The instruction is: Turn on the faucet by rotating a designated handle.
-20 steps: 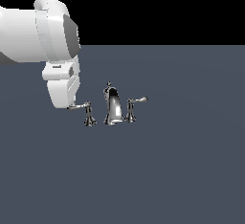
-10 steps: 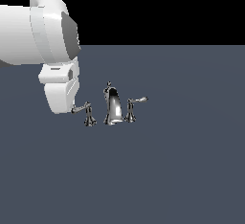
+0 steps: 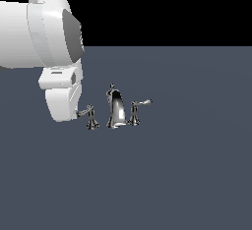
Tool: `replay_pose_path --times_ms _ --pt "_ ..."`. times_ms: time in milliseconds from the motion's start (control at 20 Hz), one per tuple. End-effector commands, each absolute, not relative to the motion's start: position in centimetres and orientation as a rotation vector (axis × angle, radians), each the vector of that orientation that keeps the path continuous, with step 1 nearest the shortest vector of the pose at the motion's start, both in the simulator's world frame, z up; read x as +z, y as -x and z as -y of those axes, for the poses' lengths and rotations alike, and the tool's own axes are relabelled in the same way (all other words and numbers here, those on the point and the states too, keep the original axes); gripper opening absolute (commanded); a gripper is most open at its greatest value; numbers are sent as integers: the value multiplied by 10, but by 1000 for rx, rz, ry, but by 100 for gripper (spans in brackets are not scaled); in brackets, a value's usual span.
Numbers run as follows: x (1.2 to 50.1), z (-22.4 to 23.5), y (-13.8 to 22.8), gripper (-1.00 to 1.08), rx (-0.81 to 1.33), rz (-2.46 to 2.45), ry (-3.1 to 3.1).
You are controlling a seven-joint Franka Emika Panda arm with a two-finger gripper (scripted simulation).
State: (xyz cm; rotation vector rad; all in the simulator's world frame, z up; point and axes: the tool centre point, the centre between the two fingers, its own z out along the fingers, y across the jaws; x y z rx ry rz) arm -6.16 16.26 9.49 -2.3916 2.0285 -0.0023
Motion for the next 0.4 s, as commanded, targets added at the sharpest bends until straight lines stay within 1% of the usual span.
replay_pose_path --times_ms 0,350 --pt "95 -144 64 -100 -2 -2047 2381" --pt "95 -114 73 -100 0 -2053 2378"
